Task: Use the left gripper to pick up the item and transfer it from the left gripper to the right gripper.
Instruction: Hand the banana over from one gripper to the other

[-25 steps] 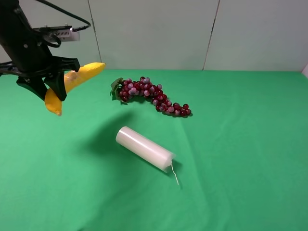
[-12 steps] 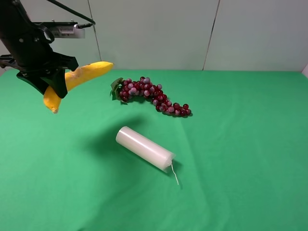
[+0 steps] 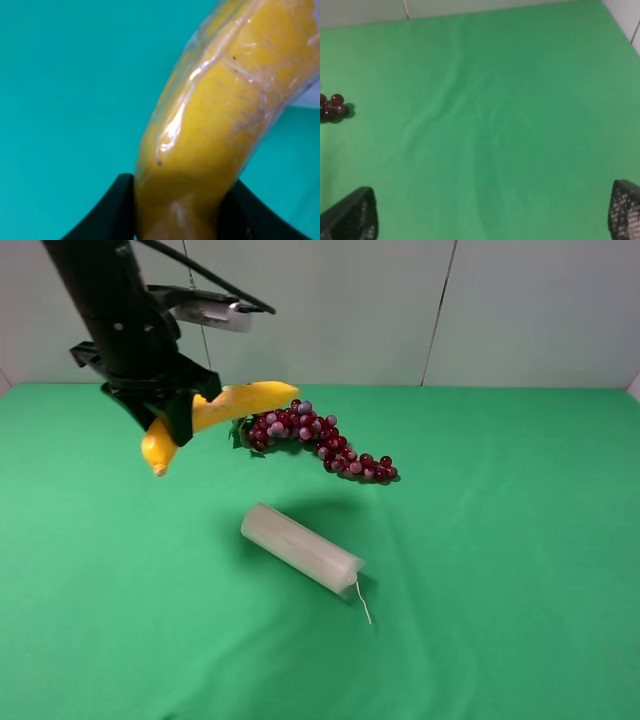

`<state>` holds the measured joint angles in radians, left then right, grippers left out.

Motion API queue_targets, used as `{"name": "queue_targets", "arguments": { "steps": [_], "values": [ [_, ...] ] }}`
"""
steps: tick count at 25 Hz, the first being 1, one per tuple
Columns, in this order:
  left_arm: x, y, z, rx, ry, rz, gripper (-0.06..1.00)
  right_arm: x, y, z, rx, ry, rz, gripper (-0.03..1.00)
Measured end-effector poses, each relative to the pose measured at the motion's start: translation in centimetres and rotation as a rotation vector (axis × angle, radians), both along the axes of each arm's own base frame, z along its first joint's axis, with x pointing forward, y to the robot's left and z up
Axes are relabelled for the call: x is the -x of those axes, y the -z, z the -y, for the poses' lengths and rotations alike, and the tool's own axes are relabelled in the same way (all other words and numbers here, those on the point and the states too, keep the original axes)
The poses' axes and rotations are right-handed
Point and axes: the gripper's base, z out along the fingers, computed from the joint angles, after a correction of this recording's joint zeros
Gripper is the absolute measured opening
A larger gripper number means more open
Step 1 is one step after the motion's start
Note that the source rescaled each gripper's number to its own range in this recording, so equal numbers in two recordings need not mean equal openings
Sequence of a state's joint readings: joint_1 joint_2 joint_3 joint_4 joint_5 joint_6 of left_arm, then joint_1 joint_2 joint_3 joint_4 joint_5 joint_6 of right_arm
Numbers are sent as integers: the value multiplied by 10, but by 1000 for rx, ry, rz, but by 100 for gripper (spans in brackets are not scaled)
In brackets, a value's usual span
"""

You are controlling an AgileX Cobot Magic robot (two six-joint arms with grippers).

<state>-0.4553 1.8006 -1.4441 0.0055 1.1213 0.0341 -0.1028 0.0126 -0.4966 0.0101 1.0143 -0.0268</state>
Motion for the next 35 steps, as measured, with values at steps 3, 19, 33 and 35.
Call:
{"name": "queue_targets", "arguments": {
  "steps": [3,19,33,35],
  "values": [
    [-4,-2,20,-11,53,9,0,0,0,0,0,0,0,100],
    [23,-3,94,-13,453,32,0,0,0,0,0,0,0,100],
    [33,-4,107,1,646,40,0,0,0,0,0,0,0,100],
    [33,-4,107,1,659,41,0,0,0,0,0,0,0,100]
  ]
}}
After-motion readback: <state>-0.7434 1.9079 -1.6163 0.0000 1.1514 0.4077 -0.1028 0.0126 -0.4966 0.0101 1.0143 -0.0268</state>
